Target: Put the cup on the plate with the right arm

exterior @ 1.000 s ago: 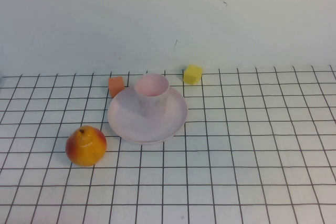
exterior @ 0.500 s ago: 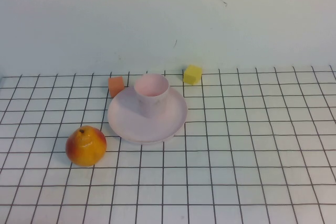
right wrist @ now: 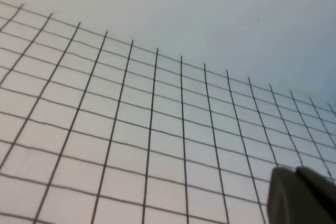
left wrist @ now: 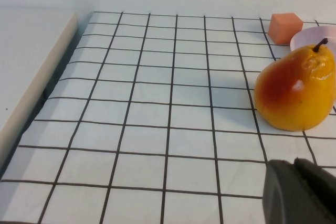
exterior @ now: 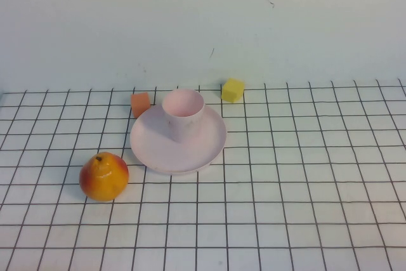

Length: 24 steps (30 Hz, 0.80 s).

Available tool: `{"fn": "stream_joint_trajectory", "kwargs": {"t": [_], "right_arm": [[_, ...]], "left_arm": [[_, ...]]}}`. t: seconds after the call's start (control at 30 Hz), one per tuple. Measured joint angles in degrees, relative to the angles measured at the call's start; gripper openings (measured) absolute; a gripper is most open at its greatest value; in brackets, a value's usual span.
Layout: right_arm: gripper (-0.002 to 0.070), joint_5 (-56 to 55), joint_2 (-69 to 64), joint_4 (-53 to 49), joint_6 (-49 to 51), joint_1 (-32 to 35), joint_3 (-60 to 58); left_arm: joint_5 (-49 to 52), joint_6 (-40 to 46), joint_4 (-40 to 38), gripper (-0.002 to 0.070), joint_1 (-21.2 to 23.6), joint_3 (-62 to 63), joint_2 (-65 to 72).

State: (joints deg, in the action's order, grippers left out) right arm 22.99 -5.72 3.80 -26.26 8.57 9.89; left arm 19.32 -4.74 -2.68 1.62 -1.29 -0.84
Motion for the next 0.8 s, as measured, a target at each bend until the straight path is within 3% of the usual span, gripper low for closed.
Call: {"fn": "stream_joint_trajectory", "kwargs": {"t": [0.2, 0.8], "right_arm": [[-0.0002, -2.23, 6.2, 2.21, 0.74, 0.85, -10.98], [-0.0002, -1.48, 6.43, 7.59, 2.39, 0.85, -11.43]], "left_arm": [[0.0, 0.0, 0.0, -0.0003, 0.0, 0.0, 0.0], [0.0, 0.0, 0.0, -0.0003, 0.0, 0.0, 0.0]]}}
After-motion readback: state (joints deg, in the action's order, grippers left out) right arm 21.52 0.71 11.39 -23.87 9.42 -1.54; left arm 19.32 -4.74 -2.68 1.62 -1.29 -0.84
